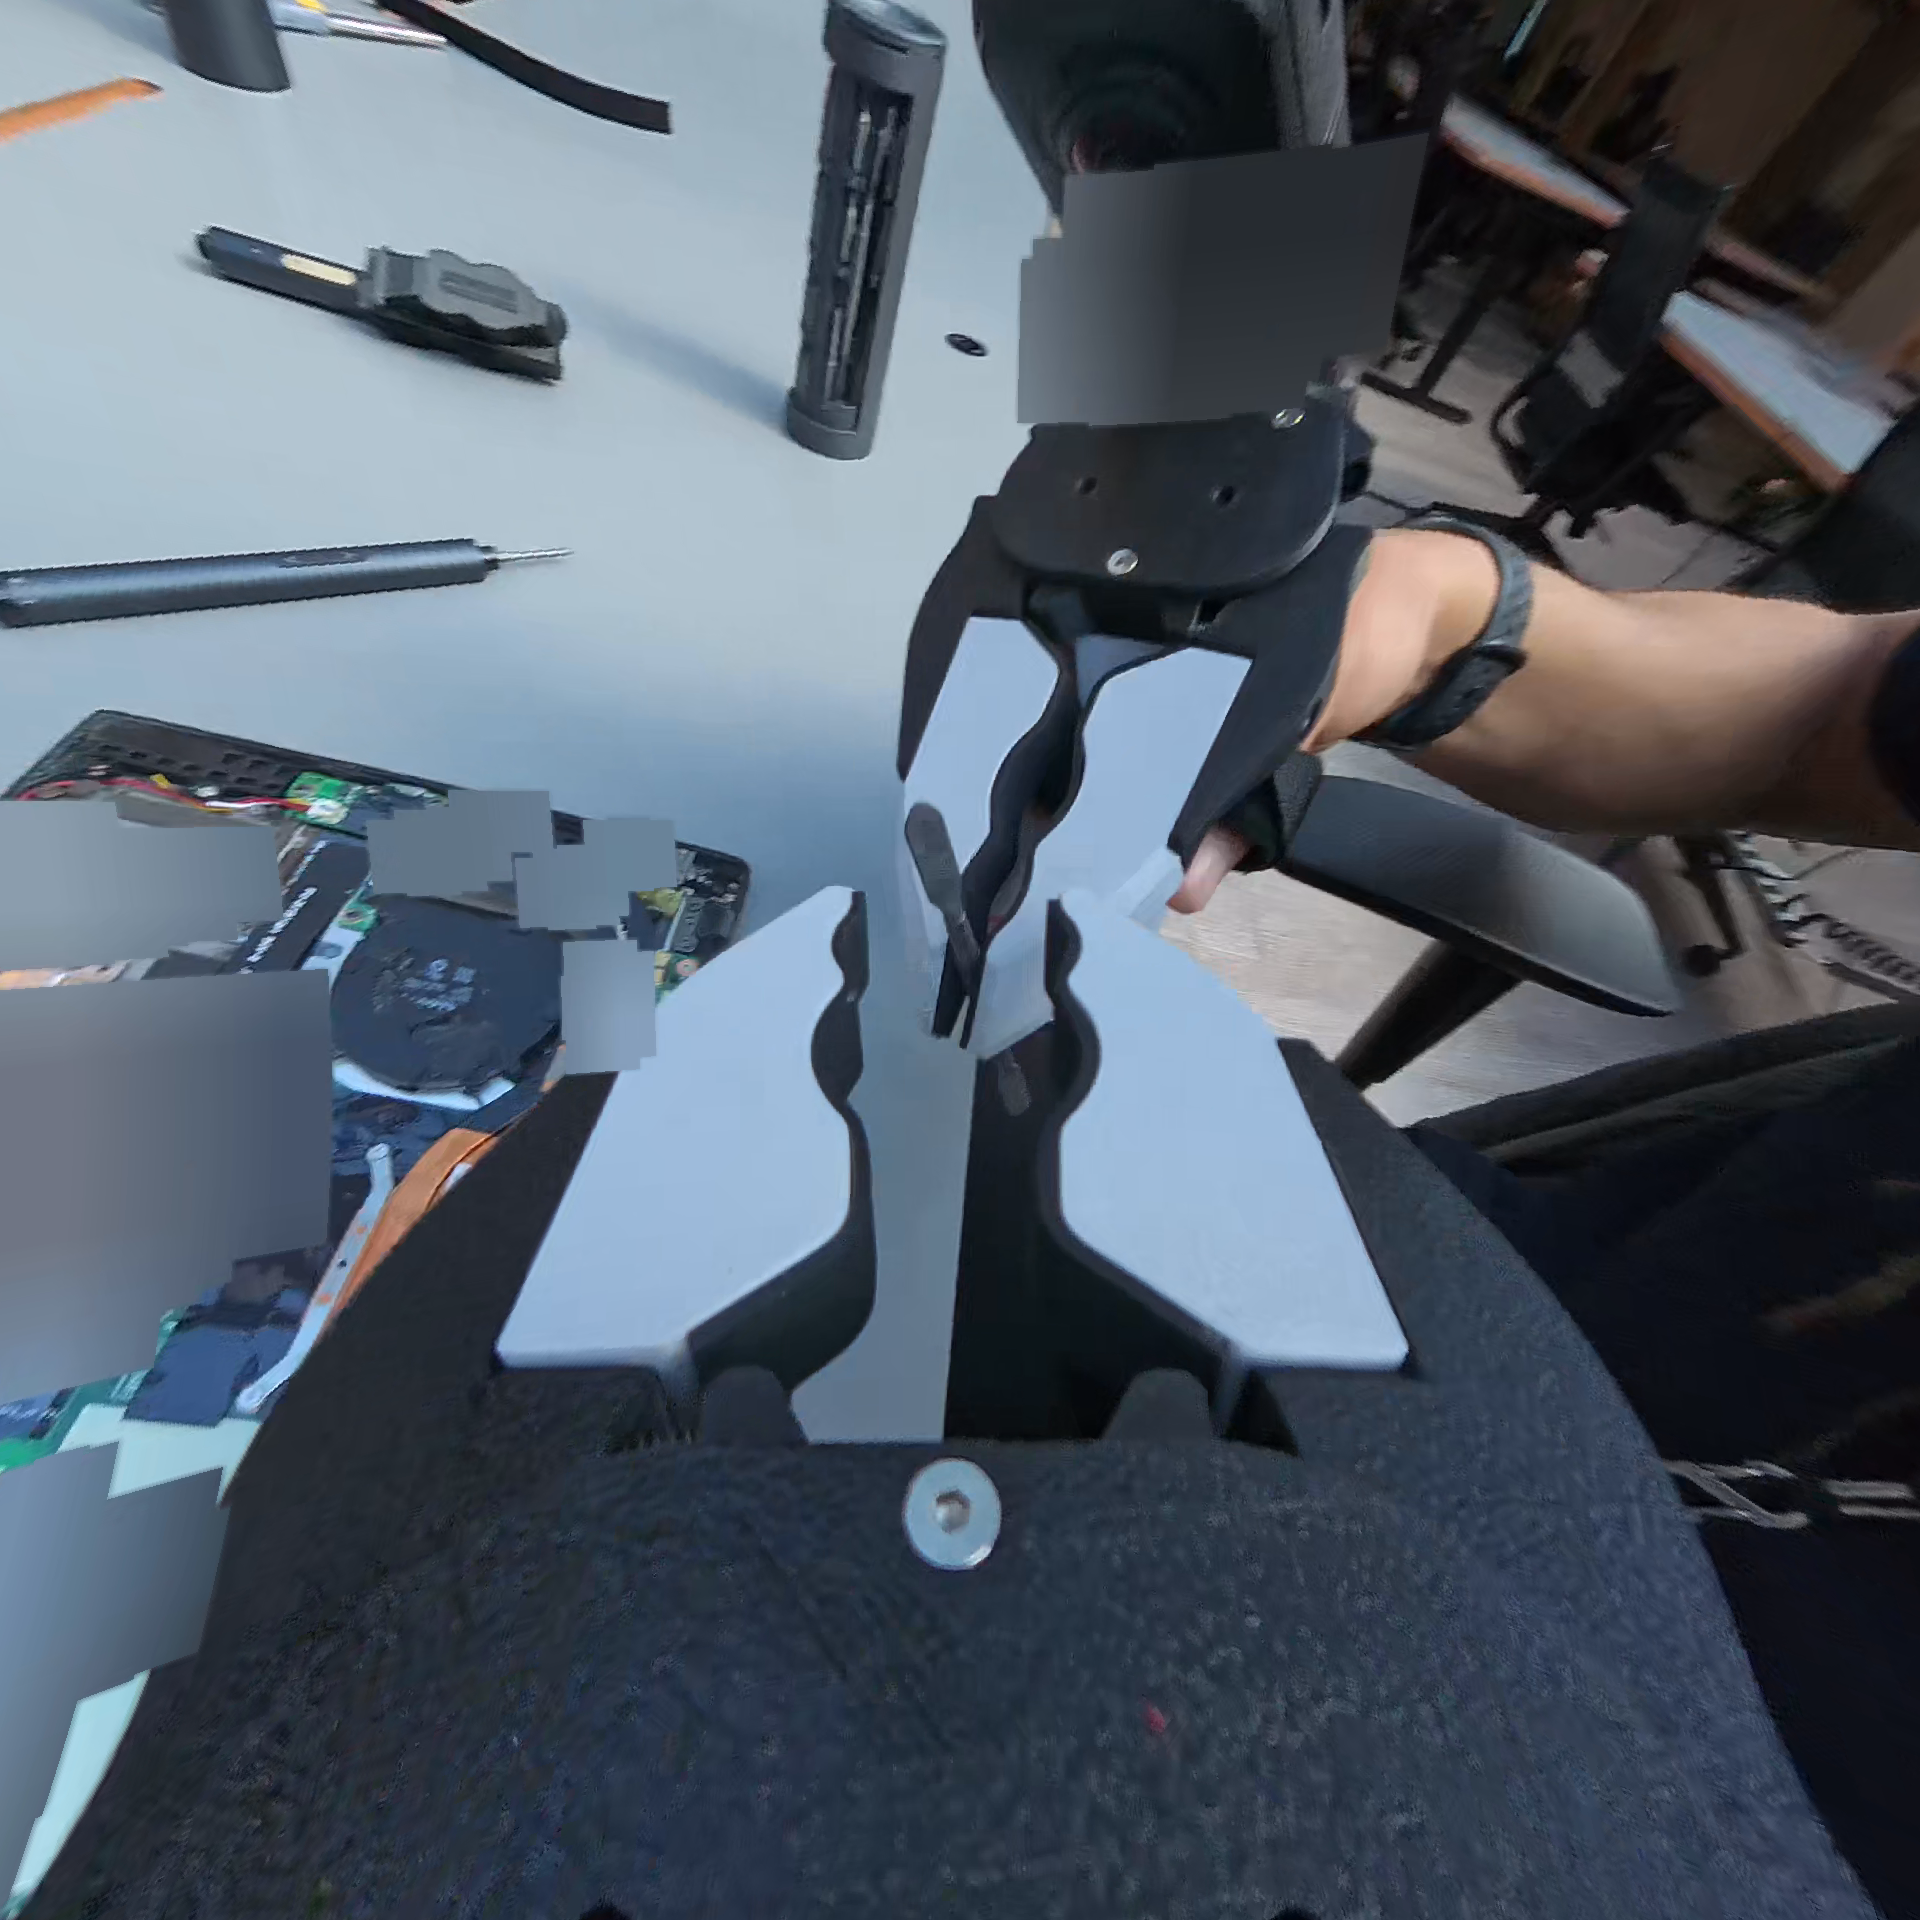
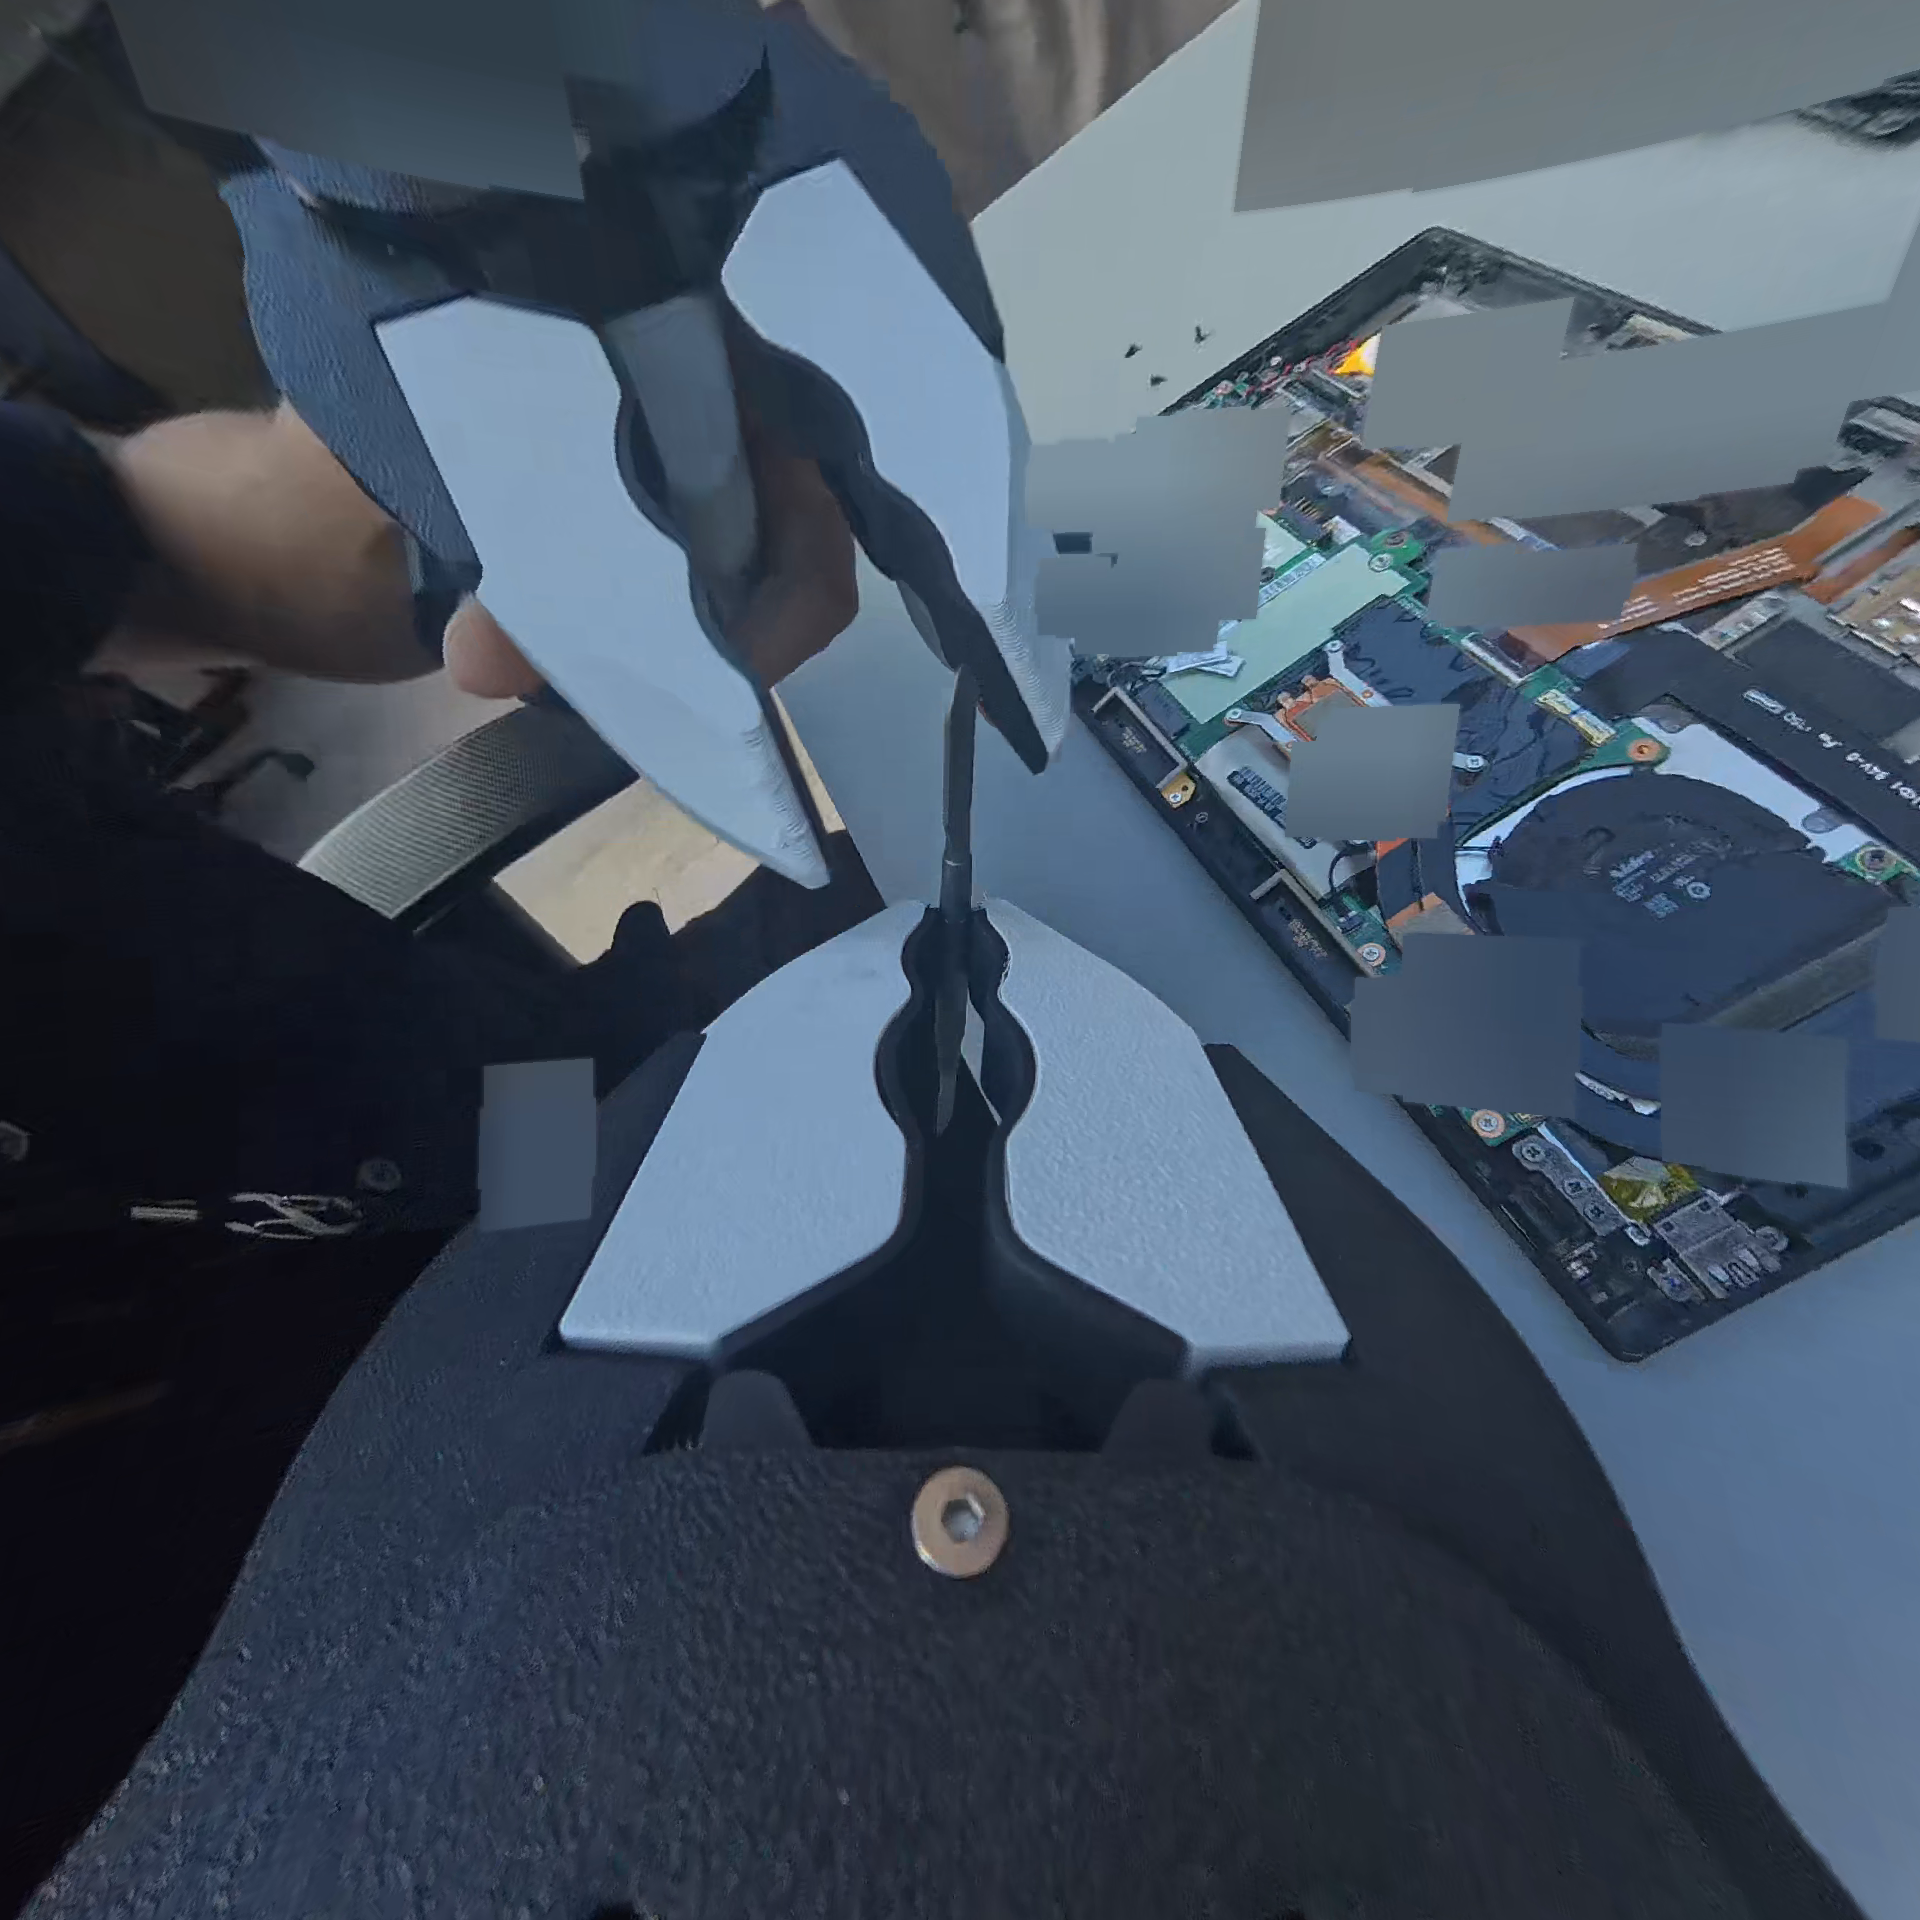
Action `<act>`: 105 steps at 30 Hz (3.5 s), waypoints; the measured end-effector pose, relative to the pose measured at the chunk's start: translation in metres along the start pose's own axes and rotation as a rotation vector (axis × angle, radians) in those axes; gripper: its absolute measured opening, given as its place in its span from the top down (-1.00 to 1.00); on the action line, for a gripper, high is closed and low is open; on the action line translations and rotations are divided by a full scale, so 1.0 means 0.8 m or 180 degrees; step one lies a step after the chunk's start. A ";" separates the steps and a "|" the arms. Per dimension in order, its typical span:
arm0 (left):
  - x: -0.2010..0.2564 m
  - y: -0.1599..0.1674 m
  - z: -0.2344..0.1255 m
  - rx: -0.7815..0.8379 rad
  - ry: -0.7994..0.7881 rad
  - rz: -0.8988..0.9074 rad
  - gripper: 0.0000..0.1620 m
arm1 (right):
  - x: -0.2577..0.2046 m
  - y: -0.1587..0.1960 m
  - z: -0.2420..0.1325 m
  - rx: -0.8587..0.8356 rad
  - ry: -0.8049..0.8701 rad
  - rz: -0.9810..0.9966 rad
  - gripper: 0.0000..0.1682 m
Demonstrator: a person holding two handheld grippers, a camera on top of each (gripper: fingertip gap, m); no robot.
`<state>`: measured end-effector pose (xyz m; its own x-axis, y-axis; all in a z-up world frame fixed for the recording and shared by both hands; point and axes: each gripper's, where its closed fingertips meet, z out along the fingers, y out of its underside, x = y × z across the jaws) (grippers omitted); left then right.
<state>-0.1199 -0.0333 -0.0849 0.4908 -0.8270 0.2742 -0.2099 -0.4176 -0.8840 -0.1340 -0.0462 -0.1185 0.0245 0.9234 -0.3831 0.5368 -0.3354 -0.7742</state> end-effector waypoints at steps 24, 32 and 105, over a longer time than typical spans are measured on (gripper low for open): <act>-0.031 -0.027 -0.018 0.0389 0.0196 -0.0787 1.00 | 0.027 -0.021 -0.004 0.0560 0.0484 -0.0381 0.58; -0.047 -0.048 -0.030 0.1123 0.0288 -0.1612 1.00 | 0.035 -0.041 -0.034 0.1115 0.2080 -0.1673 0.73; -0.033 -0.051 -0.042 0.1259 0.0761 -0.1891 1.00 | 0.015 -0.061 -0.041 0.1305 0.1682 -0.2002 0.90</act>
<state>-0.1526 -0.0067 -0.0434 0.2203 -0.5827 0.7823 0.3745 -0.6900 -0.6194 -0.1321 -0.0127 -0.0691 0.2657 0.8897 0.3713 0.2430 0.3109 -0.9189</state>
